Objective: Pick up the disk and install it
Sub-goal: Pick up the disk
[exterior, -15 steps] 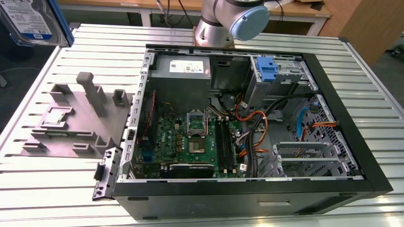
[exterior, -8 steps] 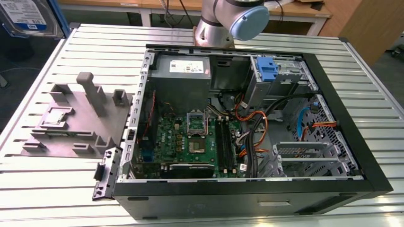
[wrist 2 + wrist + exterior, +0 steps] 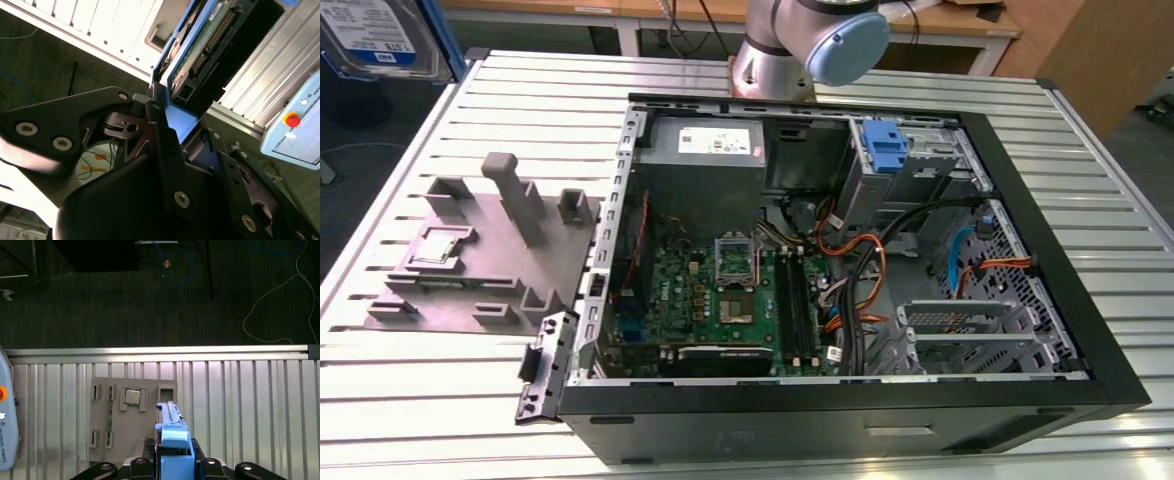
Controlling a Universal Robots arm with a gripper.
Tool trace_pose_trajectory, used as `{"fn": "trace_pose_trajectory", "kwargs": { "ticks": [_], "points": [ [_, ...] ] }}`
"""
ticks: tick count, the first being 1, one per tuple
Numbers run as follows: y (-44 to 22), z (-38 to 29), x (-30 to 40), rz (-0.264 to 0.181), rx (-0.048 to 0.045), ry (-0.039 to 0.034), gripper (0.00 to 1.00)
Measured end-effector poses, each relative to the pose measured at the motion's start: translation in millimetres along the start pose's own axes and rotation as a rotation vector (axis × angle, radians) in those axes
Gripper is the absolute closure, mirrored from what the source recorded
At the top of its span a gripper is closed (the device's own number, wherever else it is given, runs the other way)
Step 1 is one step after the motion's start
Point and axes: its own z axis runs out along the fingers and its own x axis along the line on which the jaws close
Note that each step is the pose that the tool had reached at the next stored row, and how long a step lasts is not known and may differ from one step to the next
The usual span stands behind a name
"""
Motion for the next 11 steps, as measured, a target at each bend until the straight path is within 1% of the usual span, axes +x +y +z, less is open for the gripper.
{"fn": "trace_pose_trajectory", "kwargs": {
  "ticks": [4, 8, 11],
  "points": [
    [-0.3, -0.2, 8.2, 0.000, 0.0001, -0.0001, 0.64],
    [-0.8, -0.4, 15.9, 0.000, -0.0002, -0.0045, 0.64],
    [-1.0, -0.5, 20.5, 0.000, 0.0000, -0.0046, 0.64]
  ]
}}
